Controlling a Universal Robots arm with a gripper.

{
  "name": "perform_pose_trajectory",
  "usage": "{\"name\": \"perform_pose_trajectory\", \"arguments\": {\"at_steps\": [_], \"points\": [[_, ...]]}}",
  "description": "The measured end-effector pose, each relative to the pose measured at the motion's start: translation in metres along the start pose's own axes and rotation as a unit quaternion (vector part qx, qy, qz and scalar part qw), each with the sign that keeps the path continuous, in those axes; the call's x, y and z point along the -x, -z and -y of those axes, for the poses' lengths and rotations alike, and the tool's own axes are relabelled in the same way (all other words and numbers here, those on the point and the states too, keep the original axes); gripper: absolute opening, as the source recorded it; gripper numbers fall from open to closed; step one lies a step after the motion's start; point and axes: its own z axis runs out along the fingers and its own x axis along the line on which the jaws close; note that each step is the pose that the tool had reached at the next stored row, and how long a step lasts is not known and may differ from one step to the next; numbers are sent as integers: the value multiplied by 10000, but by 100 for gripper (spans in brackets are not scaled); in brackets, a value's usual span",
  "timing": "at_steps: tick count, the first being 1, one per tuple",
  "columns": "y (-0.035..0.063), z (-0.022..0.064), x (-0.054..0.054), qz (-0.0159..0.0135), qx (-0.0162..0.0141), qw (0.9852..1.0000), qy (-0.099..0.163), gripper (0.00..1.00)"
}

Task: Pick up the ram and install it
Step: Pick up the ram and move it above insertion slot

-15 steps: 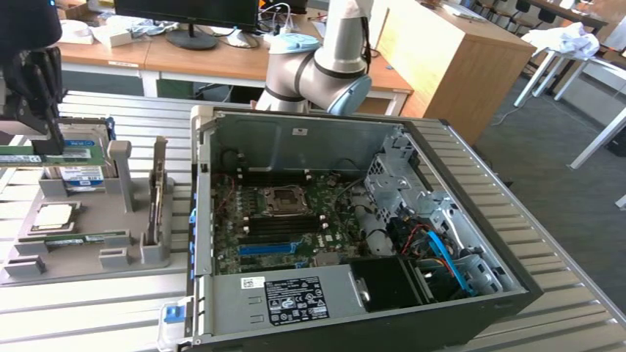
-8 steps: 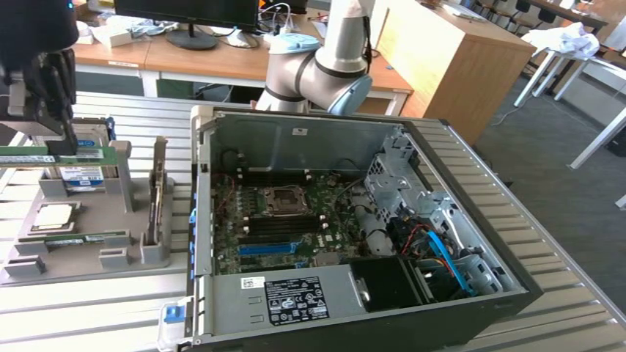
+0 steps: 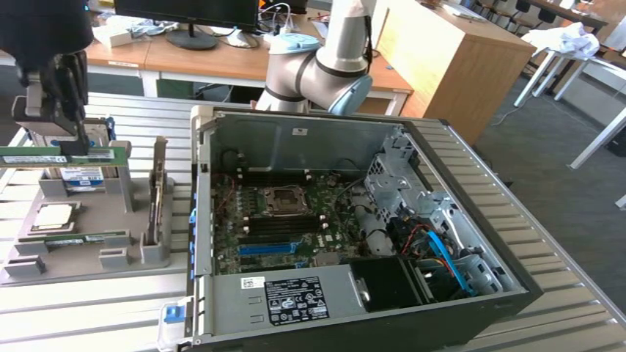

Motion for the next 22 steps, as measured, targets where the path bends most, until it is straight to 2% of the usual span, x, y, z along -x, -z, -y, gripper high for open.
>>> {"name": "perform_pose_trajectory", "arguments": {"at_steps": [22], "points": [[5,335,-16,0,0,10000,0,12]]}}
